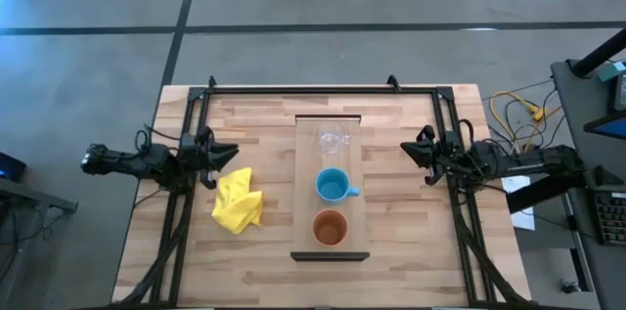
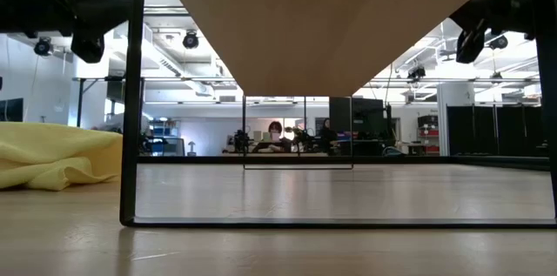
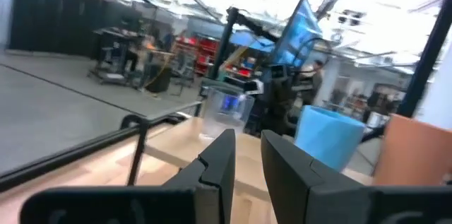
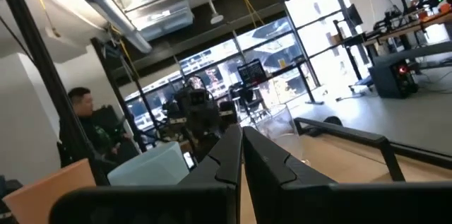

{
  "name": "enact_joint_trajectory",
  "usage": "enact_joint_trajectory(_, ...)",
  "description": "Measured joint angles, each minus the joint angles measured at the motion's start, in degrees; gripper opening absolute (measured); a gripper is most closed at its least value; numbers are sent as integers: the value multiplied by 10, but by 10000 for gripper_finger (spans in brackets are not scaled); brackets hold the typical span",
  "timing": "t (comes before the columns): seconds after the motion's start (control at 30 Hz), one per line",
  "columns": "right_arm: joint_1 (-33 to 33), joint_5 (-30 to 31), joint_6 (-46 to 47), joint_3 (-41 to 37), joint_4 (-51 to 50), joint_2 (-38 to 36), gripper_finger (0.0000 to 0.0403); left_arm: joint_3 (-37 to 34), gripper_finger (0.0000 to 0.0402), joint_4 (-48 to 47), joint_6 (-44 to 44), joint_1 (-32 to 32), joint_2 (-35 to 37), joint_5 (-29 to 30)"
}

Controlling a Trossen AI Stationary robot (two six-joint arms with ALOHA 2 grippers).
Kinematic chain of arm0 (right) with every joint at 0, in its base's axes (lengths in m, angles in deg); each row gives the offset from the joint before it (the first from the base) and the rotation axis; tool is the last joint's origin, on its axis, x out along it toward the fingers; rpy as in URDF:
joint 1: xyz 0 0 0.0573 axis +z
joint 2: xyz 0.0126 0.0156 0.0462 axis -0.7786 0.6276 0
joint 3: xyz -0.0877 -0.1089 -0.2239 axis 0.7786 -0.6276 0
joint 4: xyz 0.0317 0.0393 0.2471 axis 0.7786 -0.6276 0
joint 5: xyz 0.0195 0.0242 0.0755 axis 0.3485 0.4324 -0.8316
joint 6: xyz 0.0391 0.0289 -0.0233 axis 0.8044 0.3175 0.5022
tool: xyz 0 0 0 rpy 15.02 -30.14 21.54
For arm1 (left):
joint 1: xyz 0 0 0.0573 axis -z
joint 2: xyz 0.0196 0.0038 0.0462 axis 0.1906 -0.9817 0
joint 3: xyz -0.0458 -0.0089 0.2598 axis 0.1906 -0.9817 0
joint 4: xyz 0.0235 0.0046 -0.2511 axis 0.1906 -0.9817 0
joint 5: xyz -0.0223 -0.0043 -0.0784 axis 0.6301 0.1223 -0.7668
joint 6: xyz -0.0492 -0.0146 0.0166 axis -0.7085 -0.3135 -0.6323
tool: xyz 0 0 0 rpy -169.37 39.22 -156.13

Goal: Stack small to large cups/mugs on shelf
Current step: Return to Home Position

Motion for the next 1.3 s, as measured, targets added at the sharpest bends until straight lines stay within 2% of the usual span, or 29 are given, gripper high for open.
enact_joint_trajectory(0.23,0,0,1,0,-1,1,9,-40,57,4,-1,0,-1,23)
enact_joint_trajectory(0.47,0,0,7,1,-6,1,9,-42,57,-3,14,0,0,57)
enact_joint_trajectory(0.67,0,0,29,1,-58,1,9,-43,57,-15,31,-1,0,106)
enact_joint_trajectory(1.0,0,0,39,1,-137,0,9,-43,57,-24,50,-1,-1,118)
enact_joint_trajectory(1.3,0,7,89,1,-249,0,9,-44,57,-29,110,-1,-2,224)
